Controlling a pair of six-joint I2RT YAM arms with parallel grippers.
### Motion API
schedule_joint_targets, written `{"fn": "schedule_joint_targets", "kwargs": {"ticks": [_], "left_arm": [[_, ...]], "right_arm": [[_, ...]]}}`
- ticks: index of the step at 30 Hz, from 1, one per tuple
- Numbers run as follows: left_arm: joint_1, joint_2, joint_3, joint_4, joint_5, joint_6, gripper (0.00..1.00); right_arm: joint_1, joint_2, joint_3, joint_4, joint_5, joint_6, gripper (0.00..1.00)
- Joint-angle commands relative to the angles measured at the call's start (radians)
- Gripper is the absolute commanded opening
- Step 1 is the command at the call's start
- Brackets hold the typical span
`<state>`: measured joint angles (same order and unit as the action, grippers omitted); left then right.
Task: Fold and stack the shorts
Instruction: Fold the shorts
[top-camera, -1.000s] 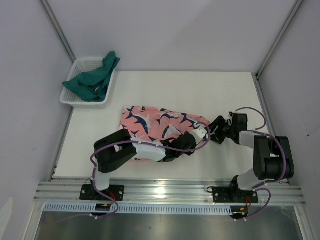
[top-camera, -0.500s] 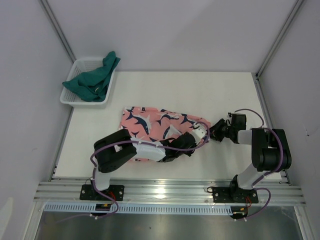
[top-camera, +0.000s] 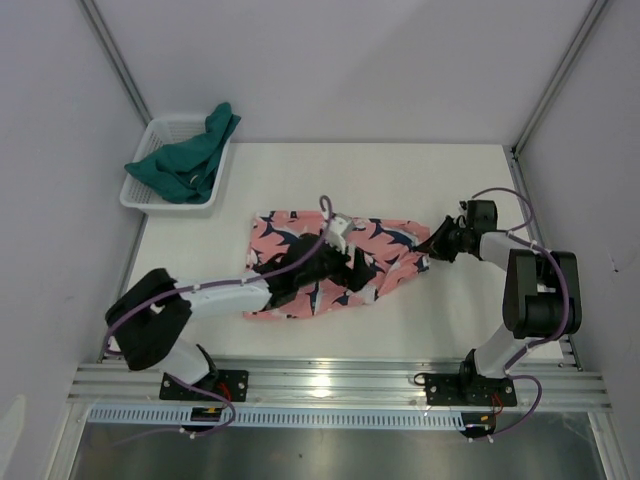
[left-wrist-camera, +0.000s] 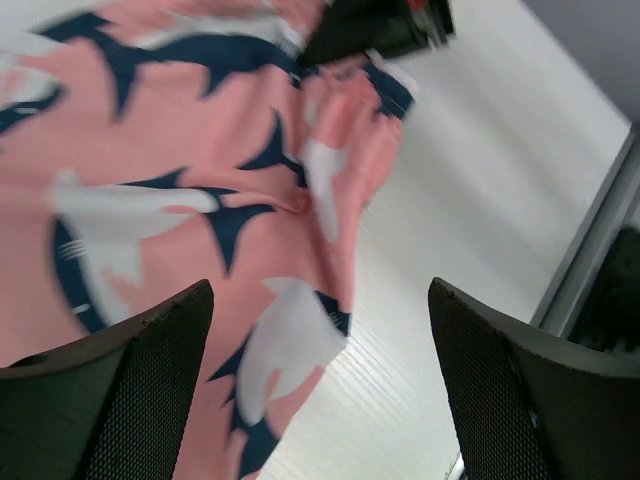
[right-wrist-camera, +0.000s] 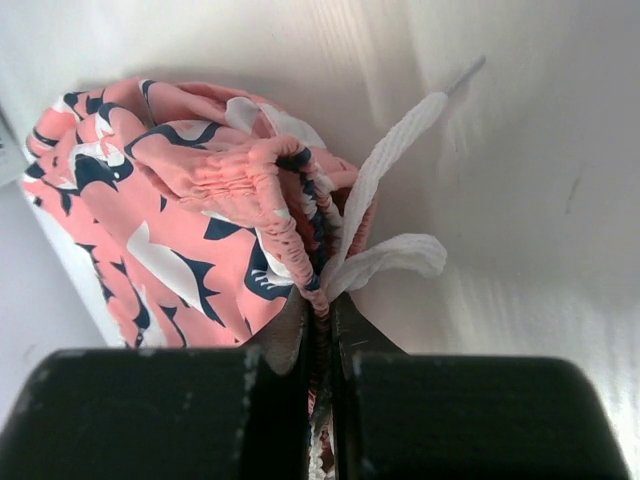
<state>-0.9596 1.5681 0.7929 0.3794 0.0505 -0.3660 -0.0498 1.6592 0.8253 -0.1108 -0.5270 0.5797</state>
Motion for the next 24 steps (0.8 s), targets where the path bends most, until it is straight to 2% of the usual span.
{"fn": "schedule_joint_targets", "kwargs": {"ticks": [1, 5, 10, 18, 23, 24], "left_arm": [[0.105, -0.126, -0.095, 0.013, 0.081, -0.123, 0.89], [0.228, -0.148, -0.149, 0.004, 0.072, -0.168, 0.88], [0.257, -0.035, -0.141, 0.162, 0.127, -0.247, 0.83], [0.314, 0.222, 0.031, 0.159, 0.196, -0.353, 0.49], [0.321, 0.285, 0.066, 0.142, 0.129, -0.396, 0.32], [0.325, 0.299, 0.066, 0.150, 0.118, -0.405, 0.32]], "right_arm": [[-0.001, -0.036, 0.083, -0.156, 0.084, -0.115, 0.00], [0.033, -0.081, 0.115, -0.205, 0.113, -0.138, 0.00], [0.079, -0.099, 0.149, -0.248, 0.107, -0.150, 0.00], [0.110, -0.130, 0.225, -0.343, 0.165, -0.198, 0.00], [0.128, -0.157, 0.267, -0.385, 0.188, -0.204, 0.00], [0.134, -0.162, 0.274, -0.389, 0.197, -0.208, 0.00]]}}
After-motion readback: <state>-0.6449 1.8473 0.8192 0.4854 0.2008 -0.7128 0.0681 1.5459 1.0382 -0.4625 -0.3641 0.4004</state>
